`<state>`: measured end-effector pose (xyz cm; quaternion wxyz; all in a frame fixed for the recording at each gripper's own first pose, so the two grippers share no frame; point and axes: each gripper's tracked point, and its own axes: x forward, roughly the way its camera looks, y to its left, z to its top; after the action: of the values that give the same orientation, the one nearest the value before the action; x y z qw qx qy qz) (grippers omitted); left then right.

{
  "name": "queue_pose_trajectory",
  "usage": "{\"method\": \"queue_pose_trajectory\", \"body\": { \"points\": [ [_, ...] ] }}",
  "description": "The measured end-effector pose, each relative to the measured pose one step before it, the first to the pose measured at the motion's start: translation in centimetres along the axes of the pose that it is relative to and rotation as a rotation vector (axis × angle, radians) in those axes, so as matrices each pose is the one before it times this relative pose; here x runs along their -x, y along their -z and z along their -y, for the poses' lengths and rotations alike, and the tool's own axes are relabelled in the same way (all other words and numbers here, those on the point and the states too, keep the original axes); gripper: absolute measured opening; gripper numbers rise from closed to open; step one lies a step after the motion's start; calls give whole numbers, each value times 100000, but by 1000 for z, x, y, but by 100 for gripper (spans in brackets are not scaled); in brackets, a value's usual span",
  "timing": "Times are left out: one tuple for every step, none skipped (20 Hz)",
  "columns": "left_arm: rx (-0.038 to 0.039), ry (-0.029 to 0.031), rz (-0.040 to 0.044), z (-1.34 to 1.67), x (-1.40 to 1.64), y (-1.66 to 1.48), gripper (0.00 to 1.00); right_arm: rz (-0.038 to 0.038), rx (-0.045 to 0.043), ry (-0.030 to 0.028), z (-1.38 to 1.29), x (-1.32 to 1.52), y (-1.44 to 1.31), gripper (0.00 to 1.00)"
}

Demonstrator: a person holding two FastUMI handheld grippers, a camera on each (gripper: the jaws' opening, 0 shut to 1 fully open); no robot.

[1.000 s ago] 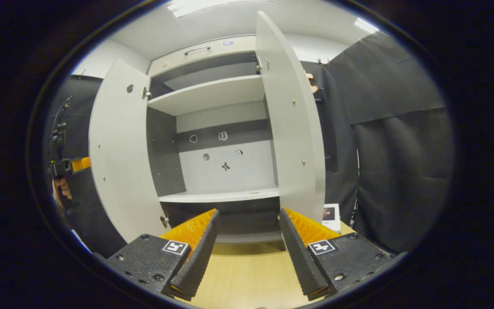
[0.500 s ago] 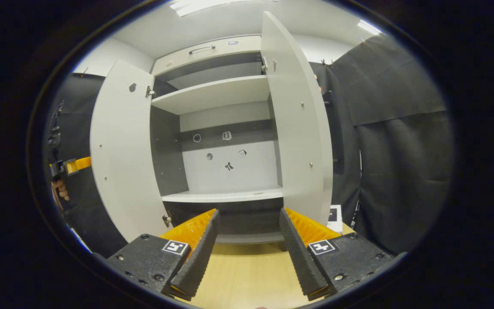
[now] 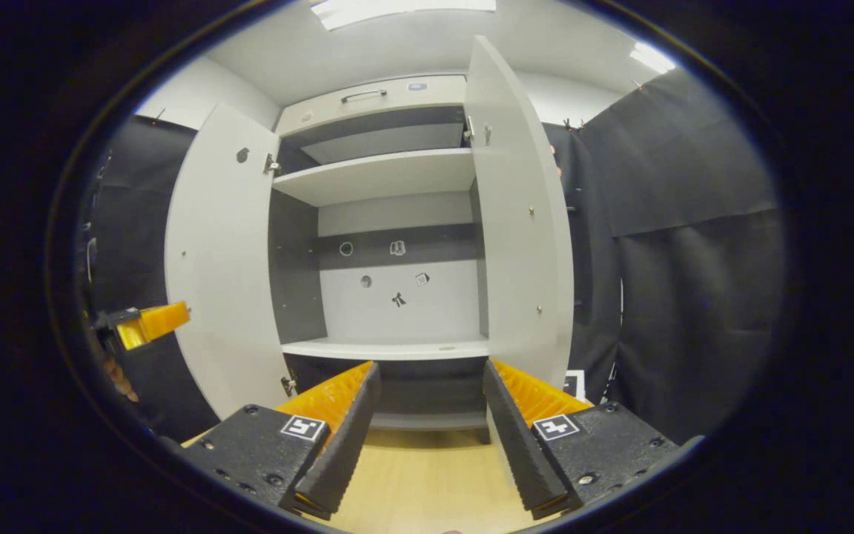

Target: Open the right door of the double-door shoe cabinet with the right hand, and open the left door with the left hand.

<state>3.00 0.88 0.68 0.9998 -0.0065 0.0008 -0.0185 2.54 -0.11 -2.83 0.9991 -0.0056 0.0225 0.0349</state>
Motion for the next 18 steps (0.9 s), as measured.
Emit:
{"method": "queue_pose_trajectory", "body": {
  "points": [
    [555,-50,-8,510,-471,345,0,479,1093,1604,354,304,-169,88],
    [450,-466,674,215,-198,8,0,399,466,517,-25,219,-67,88],
    [989,50,1994,268,-57,-248,0,326,-266,-479,-201,209,-180,88],
    [680,-1009,1805,-76,164,-314,0,55,-552,-720,-203,212,-76,87],
    [451,-342,728,110,120,-72,4,-19,-840,-804,-62,178,-90,87],
    [317,46,327,134,334,39,6,-117,-1091,-324,109,156,42,87],
    [-274,-19,170,61,204,39,19,-68,-657,-30,29,82,2,87],
    [-817,83,444,29,180,-79,25,-4,-421,203,63,111,-12,86],
    [-1174,549,178,53,121,-23,37,187,-202,106,34,119,-5,87],
    [-700,2120,-749,523,-29,344,44,27,-40,-362,-82,35,17,87],
    [40,1222,-1427,329,16,428,53,-109,50,-472,-104,40,0,87],
    [643,659,-876,171,47,286,62,-34,223,-385,-43,113,30,87],
    [389,-166,-674,86,-76,244,58,60,262,-78,5,41,-100,87],
    [-62,-632,-347,0,14,196,72,135,297,88,53,30,-12,87],
    [-264,-1127,-37,-90,69,148,81,31,242,94,-10,41,-14,87],
    [-97,-1356,134,-278,-142,40,84,-39,227,19,-41,-13,95,87],
    [140,-1153,-302,-151,-76,179,89,-98,480,33,-19,-22,63,87],
    [268,-521,-1108,-65,-43,302,90,-203,569,-121,-60,-131,28,87]
  ]
}}
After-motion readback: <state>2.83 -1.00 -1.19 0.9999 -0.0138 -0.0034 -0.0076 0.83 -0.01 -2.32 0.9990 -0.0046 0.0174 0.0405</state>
